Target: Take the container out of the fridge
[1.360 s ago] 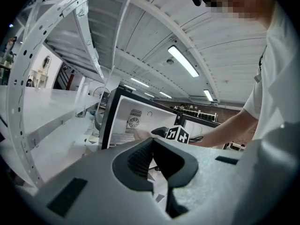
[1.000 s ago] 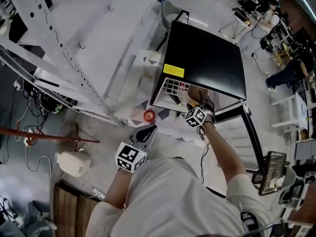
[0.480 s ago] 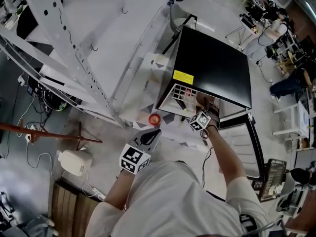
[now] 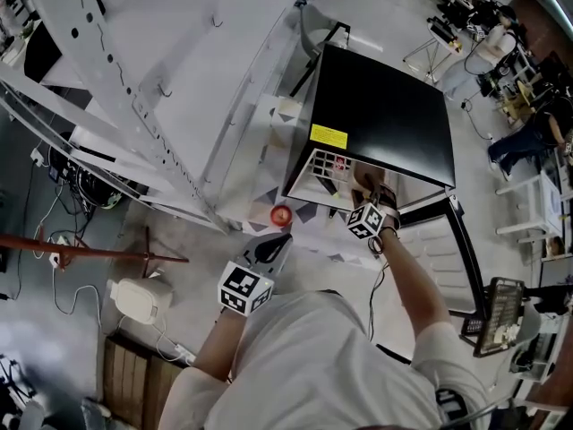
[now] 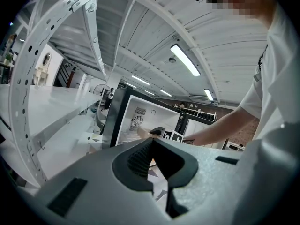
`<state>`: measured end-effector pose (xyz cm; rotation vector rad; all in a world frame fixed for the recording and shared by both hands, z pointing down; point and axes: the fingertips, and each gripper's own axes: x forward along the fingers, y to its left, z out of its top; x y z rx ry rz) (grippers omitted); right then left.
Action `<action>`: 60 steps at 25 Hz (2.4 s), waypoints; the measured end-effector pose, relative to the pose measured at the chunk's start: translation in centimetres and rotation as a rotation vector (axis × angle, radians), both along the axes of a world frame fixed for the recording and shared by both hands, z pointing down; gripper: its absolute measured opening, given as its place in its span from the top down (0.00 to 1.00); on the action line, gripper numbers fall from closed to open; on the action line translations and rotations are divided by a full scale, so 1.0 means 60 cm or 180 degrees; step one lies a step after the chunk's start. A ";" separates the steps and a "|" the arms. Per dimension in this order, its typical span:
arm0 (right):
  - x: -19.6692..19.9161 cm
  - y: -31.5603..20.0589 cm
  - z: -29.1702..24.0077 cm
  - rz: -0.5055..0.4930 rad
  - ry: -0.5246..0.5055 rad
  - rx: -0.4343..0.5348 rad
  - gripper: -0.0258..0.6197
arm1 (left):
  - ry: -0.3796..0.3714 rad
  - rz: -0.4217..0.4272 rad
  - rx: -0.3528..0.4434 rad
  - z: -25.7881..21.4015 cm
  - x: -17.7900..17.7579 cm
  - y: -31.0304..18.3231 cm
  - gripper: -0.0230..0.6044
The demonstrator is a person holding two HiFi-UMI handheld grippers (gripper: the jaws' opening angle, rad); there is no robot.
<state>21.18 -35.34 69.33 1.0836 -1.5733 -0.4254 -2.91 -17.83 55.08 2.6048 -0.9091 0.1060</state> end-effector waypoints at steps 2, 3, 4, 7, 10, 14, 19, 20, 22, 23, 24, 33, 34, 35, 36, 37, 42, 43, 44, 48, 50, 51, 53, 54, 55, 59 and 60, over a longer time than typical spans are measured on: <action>-0.007 0.006 -0.008 0.0000 -0.0070 0.0018 0.57 | -0.0001 0.0021 -0.0006 0.001 -0.001 0.002 0.96; -0.010 0.009 -0.011 0.0007 -0.0108 0.0022 0.57 | -0.0002 0.0033 -0.0011 0.002 -0.002 0.003 0.96; -0.013 0.012 -0.015 0.0020 -0.0151 0.0025 0.57 | -0.0001 0.0047 -0.0015 0.003 -0.002 0.004 0.96; -0.019 0.022 -0.030 0.0085 -0.0296 0.0053 0.57 | -0.0004 0.0101 -0.0023 0.004 -0.003 0.007 0.96; -0.028 0.037 -0.047 0.0159 -0.0482 0.0039 0.57 | -0.0013 0.0168 -0.0025 0.006 -0.005 0.008 0.96; -0.038 0.066 -0.073 0.0281 -0.0825 -0.0036 0.58 | 0.0005 0.0289 -0.0046 0.009 0.001 0.011 0.96; -0.043 0.099 -0.111 0.0488 -0.1308 -0.0040 0.58 | -0.0015 0.0490 -0.0036 0.012 0.012 0.010 0.96; -0.044 0.107 -0.118 0.0517 -0.1384 -0.0034 0.58 | -0.0021 0.0525 -0.0036 0.013 0.014 0.010 0.96; -0.044 0.125 -0.131 0.0571 -0.1552 -0.0032 0.58 | -0.0026 0.0579 -0.0039 0.014 0.018 0.010 0.96; -0.043 0.135 -0.137 0.0595 -0.1643 -0.0032 0.58 | -0.0025 0.0601 -0.0036 0.013 0.021 0.010 0.96; -0.041 0.144 -0.145 0.0618 -0.1736 -0.0026 0.58 | -0.0022 0.0623 -0.0026 0.011 0.024 0.010 0.96; -0.011 0.228 -0.220 0.0773 -0.2551 0.0105 0.58 | -0.0025 0.0809 0.0189 -0.022 0.063 0.034 0.96; -0.007 0.236 -0.230 0.0771 -0.2636 0.0133 0.58 | -0.0026 0.0797 0.0199 -0.025 0.068 0.037 0.96; -0.003 0.244 -0.239 0.0769 -0.2724 0.0160 0.58 | -0.0028 0.0781 0.0207 -0.028 0.072 0.040 0.96; 0.001 0.251 -0.248 0.0767 -0.2814 0.0183 0.58 | -0.0027 0.0761 0.0214 -0.032 0.075 0.043 0.96; 0.005 0.258 -0.256 0.0763 -0.2904 0.0201 0.58 | -0.0026 0.0740 0.0221 -0.035 0.078 0.047 0.96; 0.022 0.291 -0.290 0.0717 -0.3305 0.0278 0.58 | -0.0011 0.0691 0.0275 -0.056 0.095 0.064 0.96; 0.026 0.298 -0.299 0.0708 -0.3386 0.0304 0.58 | -0.0006 0.0682 0.0288 -0.061 0.100 0.067 0.96; 0.031 0.305 -0.309 0.0696 -0.3464 0.0333 0.58 | 0.0006 0.0669 0.0294 -0.066 0.104 0.070 0.96; 0.048 0.335 -0.343 0.0621 -0.3731 0.0436 0.58 | 0.0096 0.0600 0.0267 -0.080 0.120 0.077 0.96; 0.055 0.347 -0.354 0.0605 -0.3865 0.0452 0.57 | 0.0125 0.0575 0.0257 -0.084 0.124 0.078 0.96; 0.058 0.354 -0.358 0.0601 -0.3924 0.0454 0.57 | 0.0129 0.0568 0.0262 -0.087 0.126 0.078 0.96; 0.064 0.366 -0.364 0.0588 -0.3996 0.0469 0.58 | 0.0112 0.0563 0.0286 -0.091 0.130 0.080 0.96; 0.068 0.372 -0.367 0.0580 -0.4018 0.0487 0.57 | 0.0099 0.0560 0.0299 -0.094 0.132 0.081 0.96; 0.072 0.377 -0.370 0.0573 -0.4038 0.0508 0.57 | 0.0089 0.0554 0.0310 -0.096 0.133 0.081 0.96; 0.084 0.394 -0.381 0.0561 -0.4123 0.0594 0.57 | 0.0068 0.0511 0.0330 -0.102 0.132 0.083 0.96; 0.086 0.397 -0.383 0.0558 -0.4147 0.0612 0.57 | 0.0069 0.0496 0.0332 -0.104 0.132 0.082 0.96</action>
